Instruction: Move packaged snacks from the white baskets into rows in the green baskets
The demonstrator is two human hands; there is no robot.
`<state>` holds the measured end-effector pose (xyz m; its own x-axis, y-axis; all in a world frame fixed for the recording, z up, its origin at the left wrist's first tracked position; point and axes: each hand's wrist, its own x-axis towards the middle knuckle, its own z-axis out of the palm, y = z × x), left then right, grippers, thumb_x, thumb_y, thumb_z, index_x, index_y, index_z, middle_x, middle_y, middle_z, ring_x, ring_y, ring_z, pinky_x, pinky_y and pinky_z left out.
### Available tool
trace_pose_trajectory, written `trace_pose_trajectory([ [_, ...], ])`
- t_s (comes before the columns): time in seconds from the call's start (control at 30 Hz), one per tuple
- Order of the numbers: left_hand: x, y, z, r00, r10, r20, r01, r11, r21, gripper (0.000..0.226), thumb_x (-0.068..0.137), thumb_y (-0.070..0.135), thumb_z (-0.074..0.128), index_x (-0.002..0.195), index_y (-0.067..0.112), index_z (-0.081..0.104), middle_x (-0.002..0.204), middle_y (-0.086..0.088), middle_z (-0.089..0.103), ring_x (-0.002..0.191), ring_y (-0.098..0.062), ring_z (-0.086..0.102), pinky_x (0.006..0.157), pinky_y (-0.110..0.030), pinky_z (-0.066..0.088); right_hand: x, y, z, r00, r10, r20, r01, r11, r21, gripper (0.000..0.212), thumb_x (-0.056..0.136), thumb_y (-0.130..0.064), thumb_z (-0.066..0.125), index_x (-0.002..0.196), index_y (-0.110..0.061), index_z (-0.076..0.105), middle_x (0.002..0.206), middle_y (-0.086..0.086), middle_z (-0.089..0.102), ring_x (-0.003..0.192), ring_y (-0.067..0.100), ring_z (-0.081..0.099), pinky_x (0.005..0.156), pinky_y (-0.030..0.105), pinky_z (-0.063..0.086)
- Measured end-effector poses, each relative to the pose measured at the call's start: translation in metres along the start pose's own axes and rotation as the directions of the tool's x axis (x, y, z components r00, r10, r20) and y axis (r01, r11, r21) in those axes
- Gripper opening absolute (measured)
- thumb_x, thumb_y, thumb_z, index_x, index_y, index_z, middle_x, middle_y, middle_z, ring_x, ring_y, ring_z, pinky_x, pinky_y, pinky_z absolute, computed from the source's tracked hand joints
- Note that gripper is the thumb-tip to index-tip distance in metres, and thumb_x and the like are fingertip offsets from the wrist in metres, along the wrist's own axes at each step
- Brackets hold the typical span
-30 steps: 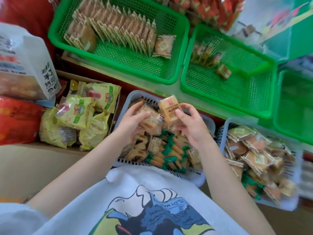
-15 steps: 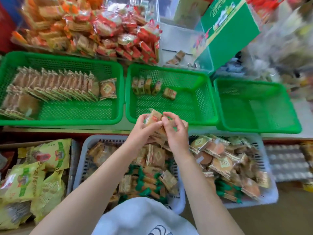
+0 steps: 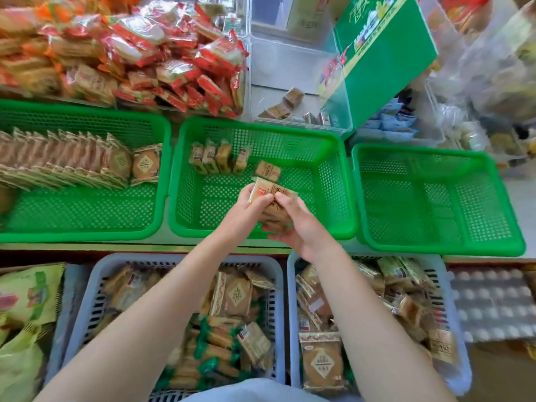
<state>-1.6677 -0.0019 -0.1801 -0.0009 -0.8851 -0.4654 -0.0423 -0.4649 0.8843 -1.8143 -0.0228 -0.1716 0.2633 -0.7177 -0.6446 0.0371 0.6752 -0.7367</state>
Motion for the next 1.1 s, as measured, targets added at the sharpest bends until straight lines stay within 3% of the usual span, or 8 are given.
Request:
trace_pose_trajectory([
  [0.17, 0.027, -0.032, -0.036, 0.934, 0.223, -0.277, 0.056, 0.678, 0.733, 0.081, 0.096, 0.065, 0.028, 0.157, 0.011, 0.026, 0.164, -0.015, 0.022, 0.153, -0.028, 0.015, 0.124, -0.046, 0.010, 0.065, -0.015, -0.015, 0.981, 0.012, -0.196, -0.019, 0.999, -0.034, 0.055, 0.091, -0.043, 0.068, 0.134, -0.018, 0.045, 0.116, 0.010, 0.067, 0.088, 0.025, 0.065, 0.068, 0.034, 0.052],
  [0.27, 0.033, -0.049, -0.056, 0.924, 0.211, -0.320, 0.220, 0.390, 0.894, 0.077, 0.100, 0.059, 0.031, 0.160, 0.015, 0.013, 0.167, -0.015, -0.003, 0.154, -0.033, -0.009, 0.123, -0.052, -0.003, 0.110, -0.024, -0.019, 0.957, 0.054, -0.285, -0.052, 0.999, 0.014, 0.067, 0.086, -0.045, 0.074, 0.137, -0.017, 0.041, 0.124, 0.014, 0.066, 0.099, 0.029, 0.068, 0.067, 0.035, 0.056],
  [0.37, 0.038, -0.058, -0.061, 0.922, 0.160, -0.353, 0.295, 0.302, 0.907, 0.080, 0.097, 0.065, 0.027, 0.161, 0.020, 0.009, 0.167, -0.016, -0.010, 0.152, -0.039, -0.016, 0.120, -0.063, -0.002, 0.144, -0.033, -0.012, 0.929, 0.071, -0.363, -0.075, 0.997, 0.003, 0.084, 0.080, -0.048, 0.078, 0.140, -0.017, 0.027, 0.121, 0.013, 0.062, 0.103, 0.029, 0.067, 0.073, 0.039, 0.057],
  [0.6, 0.040, -0.063, -0.063, 0.916, 0.213, -0.339, 0.261, 0.325, 0.909, 0.079, 0.094, 0.066, 0.026, 0.160, 0.022, 0.018, 0.167, -0.016, 0.007, 0.151, -0.044, -0.013, 0.120, -0.063, -0.004, 0.189, -0.033, -0.001, 0.928, 0.056, -0.367, -0.108, 0.986, -0.124, 0.107, 0.074, -0.057, 0.080, 0.149, -0.008, 0.021, 0.139, 0.012, 0.053, 0.114, 0.026, 0.062, 0.071, 0.037, 0.052],
  [0.73, 0.040, -0.063, -0.062, 0.920, 0.198, -0.338, 0.263, 0.327, 0.908, 0.083, 0.091, 0.069, 0.017, 0.159, 0.022, 0.020, 0.166, -0.015, 0.013, 0.151, -0.044, -0.013, 0.120, -0.063, -0.004, 0.195, -0.035, -0.004, 0.889, 0.058, -0.454, -0.212, 0.931, -0.297, 0.144, 0.041, -0.087, 0.067, 0.156, -0.013, 0.020, 0.159, 0.012, 0.032, 0.139, 0.034, 0.042, 0.110, 0.055, 0.040],
  [0.93, 0.037, -0.061, -0.052, 0.887, 0.305, -0.346, 0.150, 0.519, 0.841, 0.083, 0.092, 0.066, 0.023, 0.157, 0.014, 0.025, 0.166, -0.016, 0.013, 0.154, -0.037, -0.005, 0.123, -0.053, -0.005, 0.197, -0.039, -0.002, 0.908, 0.052, -0.416, -0.226, 0.897, -0.381, 0.118, 0.078, -0.072, 0.066, 0.161, -0.016, 0.003, 0.165, 0.009, 0.020, 0.146, 0.033, 0.031, 0.115, 0.056, 0.033],
  [1.03, 0.037, -0.060, -0.028, 0.919, 0.290, -0.269, 0.050, 0.589, 0.807, 0.081, 0.094, 0.065, 0.022, 0.156, 0.013, 0.027, 0.159, -0.016, 0.033, 0.150, -0.031, 0.022, 0.121, -0.048, 0.020, 0.198, -0.040, 0.005, 0.915, 0.075, -0.396, -0.212, 0.925, -0.315, 0.128, 0.065, -0.075, 0.074, 0.158, -0.015, 0.011, 0.157, 0.010, 0.035, 0.133, 0.032, 0.048, 0.107, 0.051, 0.045],
  [1.1, 0.038, -0.061, -0.024, 0.938, 0.241, -0.249, 0.065, 0.582, 0.811, 0.081, 0.095, 0.065, 0.017, 0.155, 0.011, 0.029, 0.136, -0.014, 0.058, 0.123, -0.030, 0.055, 0.087, -0.041, 0.049, 0.200, -0.039, 0.010, 0.918, 0.114, -0.379, -0.221, 0.942, -0.251, 0.144, 0.042, -0.080, 0.077, 0.155, -0.016, 0.015, 0.150, 0.010, 0.044, 0.124, 0.030, 0.056, 0.103, 0.048, 0.049],
])
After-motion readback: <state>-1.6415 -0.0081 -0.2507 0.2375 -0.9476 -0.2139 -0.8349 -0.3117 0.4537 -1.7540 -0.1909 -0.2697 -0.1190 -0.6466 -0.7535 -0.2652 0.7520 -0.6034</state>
